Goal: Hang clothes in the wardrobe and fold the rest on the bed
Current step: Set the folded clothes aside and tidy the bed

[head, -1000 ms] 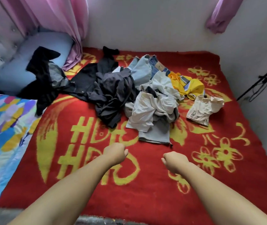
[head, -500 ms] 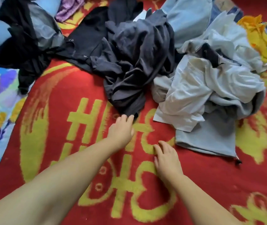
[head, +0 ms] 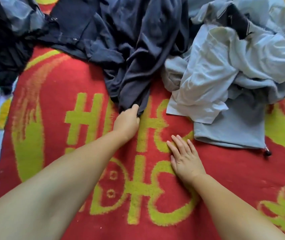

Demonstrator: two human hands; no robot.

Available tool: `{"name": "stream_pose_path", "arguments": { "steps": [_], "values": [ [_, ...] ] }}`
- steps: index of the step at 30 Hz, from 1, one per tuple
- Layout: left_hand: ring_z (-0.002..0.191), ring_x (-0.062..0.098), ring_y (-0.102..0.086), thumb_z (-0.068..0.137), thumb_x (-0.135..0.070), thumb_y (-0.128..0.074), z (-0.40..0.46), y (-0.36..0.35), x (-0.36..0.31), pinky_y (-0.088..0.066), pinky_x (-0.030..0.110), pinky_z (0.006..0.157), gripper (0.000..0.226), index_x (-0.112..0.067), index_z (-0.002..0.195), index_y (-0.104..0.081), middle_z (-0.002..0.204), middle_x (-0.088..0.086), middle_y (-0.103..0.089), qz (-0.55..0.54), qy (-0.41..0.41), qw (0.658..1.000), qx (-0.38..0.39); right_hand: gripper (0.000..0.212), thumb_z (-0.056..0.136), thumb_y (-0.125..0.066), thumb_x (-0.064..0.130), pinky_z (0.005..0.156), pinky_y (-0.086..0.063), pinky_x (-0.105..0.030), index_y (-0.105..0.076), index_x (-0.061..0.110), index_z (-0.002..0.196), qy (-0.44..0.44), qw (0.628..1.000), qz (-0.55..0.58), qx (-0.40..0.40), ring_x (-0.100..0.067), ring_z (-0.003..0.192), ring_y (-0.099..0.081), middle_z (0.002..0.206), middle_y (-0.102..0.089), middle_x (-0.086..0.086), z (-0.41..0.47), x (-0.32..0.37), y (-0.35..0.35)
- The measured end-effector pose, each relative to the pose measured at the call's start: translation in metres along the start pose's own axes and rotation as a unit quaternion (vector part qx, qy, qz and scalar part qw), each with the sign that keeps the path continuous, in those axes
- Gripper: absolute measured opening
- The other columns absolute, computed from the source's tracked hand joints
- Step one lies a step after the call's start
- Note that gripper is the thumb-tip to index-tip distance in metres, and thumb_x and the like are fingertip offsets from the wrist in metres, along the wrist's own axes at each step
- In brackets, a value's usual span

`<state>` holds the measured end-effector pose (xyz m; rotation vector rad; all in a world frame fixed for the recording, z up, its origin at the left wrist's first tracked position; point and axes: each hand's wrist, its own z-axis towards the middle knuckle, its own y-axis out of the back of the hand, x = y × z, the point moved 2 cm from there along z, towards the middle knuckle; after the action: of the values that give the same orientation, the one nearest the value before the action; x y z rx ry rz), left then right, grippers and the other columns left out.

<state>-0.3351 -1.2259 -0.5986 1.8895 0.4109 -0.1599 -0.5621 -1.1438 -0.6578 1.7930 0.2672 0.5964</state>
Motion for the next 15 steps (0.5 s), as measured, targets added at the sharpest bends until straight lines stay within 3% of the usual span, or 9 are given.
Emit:
{"name": "stream_pose_path", "arguments": {
  "steps": [2, 3, 4, 6, 9, 12, 15],
  "values": [
    [0.081, 0.039, -0.058, 0.095, -0.016, -0.043, -0.035, 0.008, 0.005, -0.038, 0.040, 0.060, 0.012, -0.010, 0.104, -0.038, 0.081, 0.010, -0.053, 0.029, -0.032, 0.998, 0.051, 0.056, 0.099, -0.036, 0.032, 0.119, 0.003, -0.036, -0.021, 0.021, 0.152, 0.000, 0.993, 0.001, 0.116, -0.020, 0.148, -0.008, 0.161, -0.010, -0.003, 0.005, -0.004, 0.010],
    [0.078, 0.038, -0.058, 0.097, -0.019, -0.043, -0.052, 0.014, 0.007, -0.039, 0.040, 0.058, 0.011, -0.013, 0.102, -0.036, 0.077, 0.007, -0.051, 0.039, -0.042, 0.996, 0.067, 0.059, 0.100, -0.036, 0.031, 0.119, 0.003, -0.036, -0.013, 0.024, 0.153, -0.005, 0.986, 0.003, 0.164, -0.018, 0.149, 0.000, 0.162, 0.000, 0.000, 0.007, -0.004, 0.017],
    [0.076, 0.038, -0.059, 0.098, -0.022, -0.043, -0.069, 0.022, 0.008, -0.039, 0.039, 0.057, 0.011, -0.014, 0.101, -0.035, 0.076, 0.006, -0.052, 0.042, -0.047, 0.995, 0.073, 0.060, 0.099, -0.038, 0.029, 0.120, -0.003, -0.036, -0.013, 0.024, 0.153, -0.020, 0.977, 0.019, 0.211, -0.018, 0.149, -0.002, 0.162, 0.000, 0.000, 0.008, -0.002, 0.028],
    [0.075, 0.037, -0.058, 0.098, -0.025, -0.045, -0.102, 0.047, 0.005, -0.039, 0.040, 0.057, 0.012, -0.014, 0.102, -0.040, 0.079, 0.009, -0.057, 0.016, -0.049, 0.997, 0.060, 0.056, 0.099, -0.041, 0.025, 0.116, -0.023, -0.037, -0.023, 0.018, 0.151, -0.081, 0.955, 0.100, 0.267, -0.024, 0.144, -0.021, 0.158, -0.017, -0.008, 0.006, 0.009, 0.063],
    [0.073, 0.034, -0.058, 0.098, -0.029, -0.048, -0.150, 0.107, -0.016, -0.033, 0.037, 0.054, 0.016, -0.014, 0.102, -0.048, 0.081, 0.010, -0.062, -0.022, -0.082, 0.996, 0.006, 0.055, 0.098, -0.044, 0.023, 0.110, -0.031, -0.037, -0.025, 0.016, 0.149, -0.085, 0.967, 0.154, 0.185, -0.026, 0.136, -0.034, 0.150, -0.032, -0.009, -0.006, 0.038, 0.136],
    [0.073, 0.028, -0.059, 0.096, -0.039, -0.052, -0.188, 0.177, -0.050, -0.027, 0.036, 0.054, 0.027, -0.012, 0.098, -0.054, 0.081, 0.007, -0.064, -0.012, -0.135, 0.990, -0.040, 0.062, 0.095, -0.052, 0.023, 0.108, -0.031, -0.029, -0.025, 0.017, 0.150, -0.012, 0.980, 0.190, 0.054, -0.021, 0.134, -0.035, 0.149, -0.033, -0.005, -0.010, 0.079, 0.223],
    [0.073, 0.021, -0.060, 0.091, -0.037, -0.061, -0.216, 0.248, -0.082, -0.041, 0.037, 0.065, 0.025, -0.012, 0.088, -0.064, 0.078, 0.004, -0.067, -0.111, -0.165, 0.976, -0.083, 0.066, 0.089, -0.059, 0.017, 0.105, -0.031, -0.023, -0.029, 0.016, 0.149, 0.069, 0.970, 0.230, -0.030, -0.017, 0.132, -0.037, 0.146, -0.037, -0.004, -0.011, 0.124, 0.312]
  ]
}}
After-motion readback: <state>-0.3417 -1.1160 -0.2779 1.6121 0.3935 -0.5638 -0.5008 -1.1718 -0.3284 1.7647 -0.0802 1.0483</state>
